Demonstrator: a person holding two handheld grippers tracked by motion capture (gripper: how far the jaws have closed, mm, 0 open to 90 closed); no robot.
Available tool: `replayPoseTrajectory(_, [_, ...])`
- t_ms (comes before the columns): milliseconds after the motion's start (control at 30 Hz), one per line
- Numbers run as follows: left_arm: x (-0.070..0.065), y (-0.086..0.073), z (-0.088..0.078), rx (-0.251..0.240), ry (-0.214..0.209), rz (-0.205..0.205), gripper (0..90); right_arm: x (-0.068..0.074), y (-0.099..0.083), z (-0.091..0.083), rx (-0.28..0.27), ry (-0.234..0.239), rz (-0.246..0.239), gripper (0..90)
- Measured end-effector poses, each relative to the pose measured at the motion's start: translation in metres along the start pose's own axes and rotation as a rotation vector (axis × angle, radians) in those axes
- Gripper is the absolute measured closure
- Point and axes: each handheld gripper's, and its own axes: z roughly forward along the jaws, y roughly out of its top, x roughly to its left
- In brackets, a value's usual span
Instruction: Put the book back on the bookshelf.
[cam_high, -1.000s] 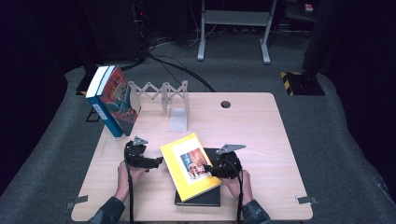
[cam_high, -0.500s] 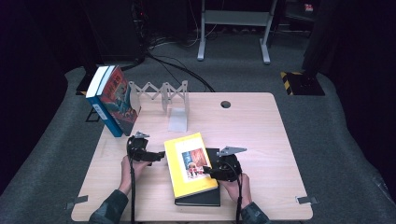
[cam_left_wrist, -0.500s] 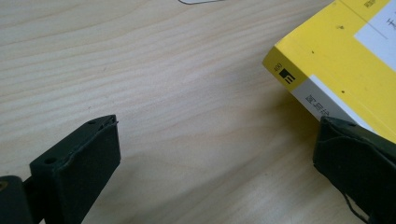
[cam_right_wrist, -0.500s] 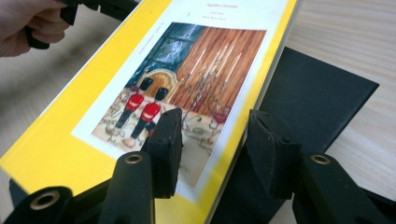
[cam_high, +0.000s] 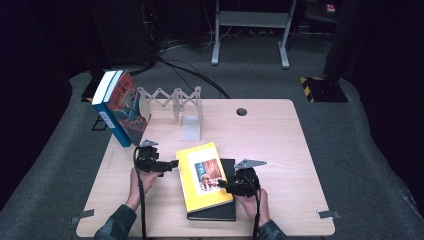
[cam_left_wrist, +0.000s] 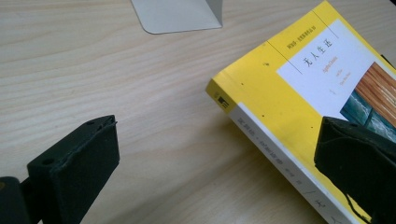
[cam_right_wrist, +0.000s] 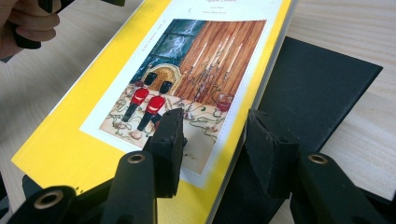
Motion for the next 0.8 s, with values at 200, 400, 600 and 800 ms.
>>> replayPoseTrajectory(200, [-0.006,0.001,0.010,0.029,-0.024,0.009,0.0,0.006,0.000,0.002,-0.002,-0.009,-0.001,56.6])
replayPoseTrajectory(400, [-0.008,0.002,0.018,0.052,-0.050,0.011,0.1,0.008,0.000,0.003,-0.012,-0.019,-0.023,56.6])
replayPoseTrajectory(600, [-0.011,0.004,0.023,0.070,-0.088,0.000,0.1,0.009,0.001,0.005,-0.009,-0.015,-0.025,56.5])
replayPoseTrajectory(800, [-0.011,0.004,0.025,0.073,-0.093,0.004,0.1,0.011,0.001,0.006,-0.008,-0.013,-0.024,56.5])
